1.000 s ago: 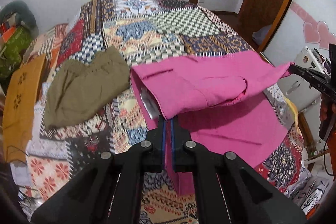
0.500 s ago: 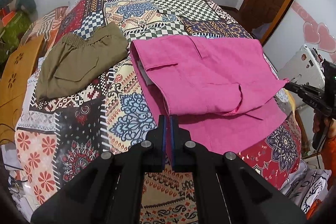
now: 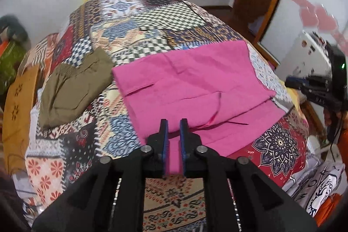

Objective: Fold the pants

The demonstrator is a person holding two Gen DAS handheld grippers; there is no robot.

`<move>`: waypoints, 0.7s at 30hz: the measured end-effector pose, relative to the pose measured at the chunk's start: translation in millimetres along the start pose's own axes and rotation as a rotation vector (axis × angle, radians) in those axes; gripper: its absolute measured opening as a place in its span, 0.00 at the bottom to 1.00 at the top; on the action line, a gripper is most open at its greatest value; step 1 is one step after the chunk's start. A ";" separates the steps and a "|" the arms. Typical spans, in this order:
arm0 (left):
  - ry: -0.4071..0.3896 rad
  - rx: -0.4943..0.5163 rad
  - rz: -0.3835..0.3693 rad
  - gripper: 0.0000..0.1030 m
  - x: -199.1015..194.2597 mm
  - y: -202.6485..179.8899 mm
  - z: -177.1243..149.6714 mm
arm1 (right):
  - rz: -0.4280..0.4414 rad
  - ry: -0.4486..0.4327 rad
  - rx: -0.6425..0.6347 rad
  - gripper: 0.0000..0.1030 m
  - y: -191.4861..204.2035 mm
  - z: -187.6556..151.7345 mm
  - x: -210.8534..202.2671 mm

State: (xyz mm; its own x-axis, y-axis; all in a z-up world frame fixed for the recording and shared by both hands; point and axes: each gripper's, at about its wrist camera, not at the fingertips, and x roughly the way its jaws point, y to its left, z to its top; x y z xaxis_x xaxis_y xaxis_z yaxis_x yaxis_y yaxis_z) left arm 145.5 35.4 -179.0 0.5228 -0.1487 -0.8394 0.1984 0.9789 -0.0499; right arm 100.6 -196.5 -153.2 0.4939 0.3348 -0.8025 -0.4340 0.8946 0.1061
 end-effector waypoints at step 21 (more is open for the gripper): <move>0.098 0.247 0.110 0.61 64.1 -54.5 -4.6 | 0.180 0.043 -0.158 0.37 70.8 15.3 41.6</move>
State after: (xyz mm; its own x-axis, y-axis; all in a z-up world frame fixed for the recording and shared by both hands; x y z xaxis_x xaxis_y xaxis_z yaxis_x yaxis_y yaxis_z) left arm 164.4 -26.9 -232.5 0.4719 -0.0178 -0.8815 0.3473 0.9227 0.1673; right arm 102.0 -114.8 -170.1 0.3668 0.4692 -0.8033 -0.6267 0.7628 0.1594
